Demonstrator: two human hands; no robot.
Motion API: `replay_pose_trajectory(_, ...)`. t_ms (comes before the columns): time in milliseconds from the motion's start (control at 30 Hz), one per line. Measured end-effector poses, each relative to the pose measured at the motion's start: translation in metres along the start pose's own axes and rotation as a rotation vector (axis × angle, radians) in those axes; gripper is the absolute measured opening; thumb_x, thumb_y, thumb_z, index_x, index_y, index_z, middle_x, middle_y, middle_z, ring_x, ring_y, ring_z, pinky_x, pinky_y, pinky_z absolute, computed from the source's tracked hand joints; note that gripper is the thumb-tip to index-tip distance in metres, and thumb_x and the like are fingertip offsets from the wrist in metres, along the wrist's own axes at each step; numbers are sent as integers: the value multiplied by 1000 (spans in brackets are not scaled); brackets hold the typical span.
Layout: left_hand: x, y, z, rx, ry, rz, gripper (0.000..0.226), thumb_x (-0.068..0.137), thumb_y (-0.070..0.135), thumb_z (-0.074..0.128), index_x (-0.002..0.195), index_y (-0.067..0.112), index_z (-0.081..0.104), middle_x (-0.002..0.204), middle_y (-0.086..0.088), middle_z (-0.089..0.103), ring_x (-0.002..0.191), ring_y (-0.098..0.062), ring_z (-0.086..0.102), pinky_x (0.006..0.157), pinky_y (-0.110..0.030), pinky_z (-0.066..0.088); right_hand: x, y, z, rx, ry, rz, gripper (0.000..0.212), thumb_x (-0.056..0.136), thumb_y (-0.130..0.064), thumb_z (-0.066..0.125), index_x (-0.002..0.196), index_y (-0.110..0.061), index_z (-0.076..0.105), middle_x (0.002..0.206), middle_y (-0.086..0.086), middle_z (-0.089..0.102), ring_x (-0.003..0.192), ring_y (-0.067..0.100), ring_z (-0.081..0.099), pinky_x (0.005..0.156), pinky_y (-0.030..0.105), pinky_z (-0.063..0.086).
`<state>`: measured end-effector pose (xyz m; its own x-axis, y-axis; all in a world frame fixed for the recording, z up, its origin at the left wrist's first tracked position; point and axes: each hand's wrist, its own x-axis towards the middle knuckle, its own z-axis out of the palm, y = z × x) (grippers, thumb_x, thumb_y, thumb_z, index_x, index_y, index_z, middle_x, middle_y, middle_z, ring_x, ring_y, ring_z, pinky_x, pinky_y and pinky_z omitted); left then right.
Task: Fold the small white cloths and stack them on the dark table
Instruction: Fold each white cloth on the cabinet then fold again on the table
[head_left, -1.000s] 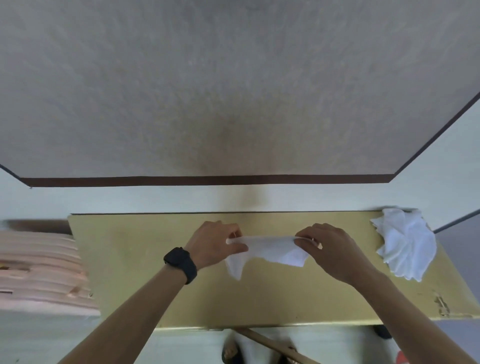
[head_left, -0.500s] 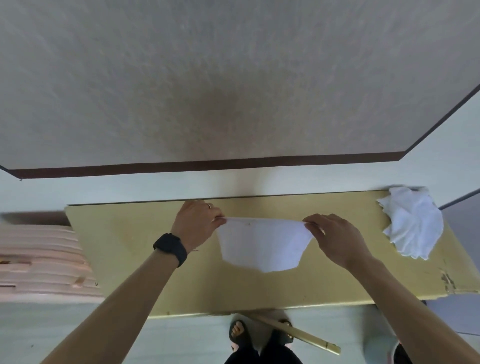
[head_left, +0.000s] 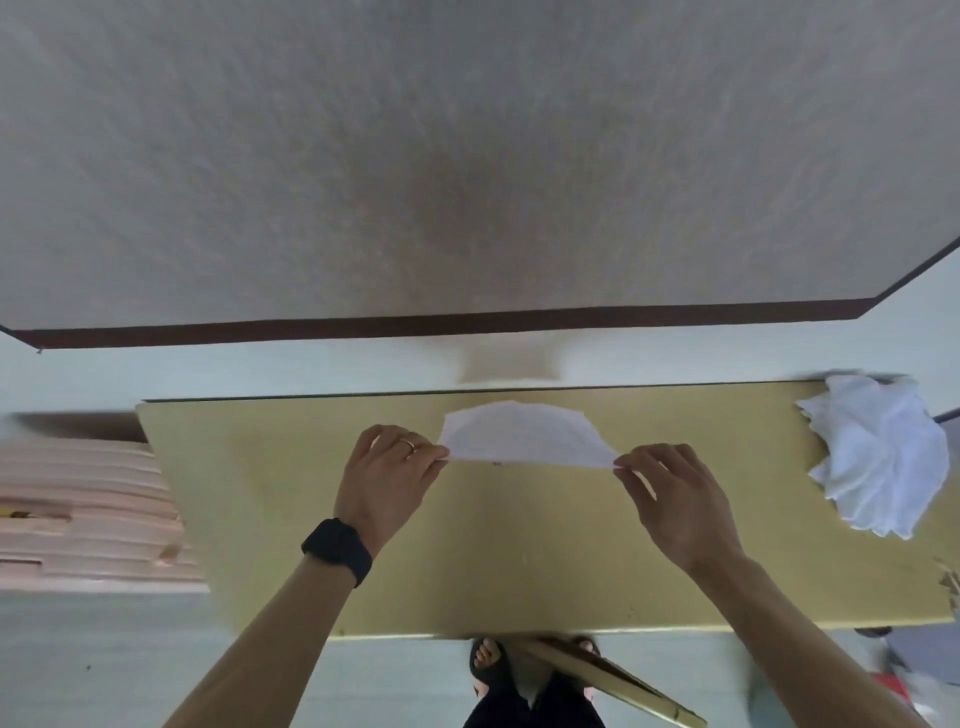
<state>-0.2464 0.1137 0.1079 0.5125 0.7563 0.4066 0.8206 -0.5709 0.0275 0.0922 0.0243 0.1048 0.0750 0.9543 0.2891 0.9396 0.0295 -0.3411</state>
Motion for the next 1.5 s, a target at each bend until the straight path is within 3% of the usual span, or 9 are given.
replay_pose_trajectory(200,-93,36,41,-96,-436,-118,28,86,36,52,74,30,76,74,9,71,79,-17,68,86,-32,40,-84,11,56,-13,-347,123,4,86,-24,75,90,-22,76,96,-7,70,94,26,61,76,37,53)
replay_pose_trajectory(333,-156,61,62,-105,-691,-135,10,76,32,81,69,29,74,71,9,70,77,-18,67,81,-34,47,-141,11,76,-6,-599,207,10,94,-26,65,96,-23,74,103,-8,69,102,23,57,83,36,49)
replay_pose_trajectory(433,-185,70,63,-181,-776,-166,17,65,28,90,67,29,73,69,9,69,74,-18,67,73,-33,52,-170,7,78,11,-707,228,15,97,-29,60,99,-23,74,107,-9,67,105,21,55,86,31,45)
replay_pose_trajectory(533,-192,72,59,-282,-771,-241,3,81,29,75,80,26,74,81,8,73,86,-19,68,78,-35,50,-175,6,74,55,-746,276,19,99,-33,55,103,-25,72,110,-13,65,109,17,52,85,29,43)
replay_pose_trajectory(633,-171,67,55,-415,-808,-416,16,96,33,61,102,25,74,100,7,71,100,-17,61,85,-32,44,-156,6,74,172,-735,405,17,99,-37,54,103,-29,69,104,-17,62,107,11,52,82,26,40)
replay_pose_trajectory(900,-85,25,94,-834,-620,-1016,13,91,35,69,99,26,72,88,17,69,82,5,62,65,-7,39,-58,12,108,528,-417,823,8,93,-31,65,96,-25,70,91,-9,69,85,4,62,67,9,40)
replay_pose_trajectory(1000,-71,17,119,-832,-561,-1091,12,91,36,70,97,28,73,87,17,70,81,3,64,64,-5,41,-41,14,129,558,-381,885,8,94,-31,64,98,-27,69,91,-12,67,85,1,60,67,10,39)
replay_pose_trajectory(1167,-72,15,148,-810,-528,-1148,17,91,37,69,105,30,73,93,11,73,86,-10,68,79,-26,53,-30,17,152,534,-368,911,12,95,-28,61,102,-30,71,92,-12,67,83,-5,57,67,7,37)
replay_pose_trajectory(1500,-62,8,165,-738,-578,-1187,17,90,40,62,104,33,69,92,14,71,85,-15,68,83,-36,57,-15,22,168,370,-404,891,13,93,-31,58,97,-29,70,87,-12,66,84,11,61,68,23,41)
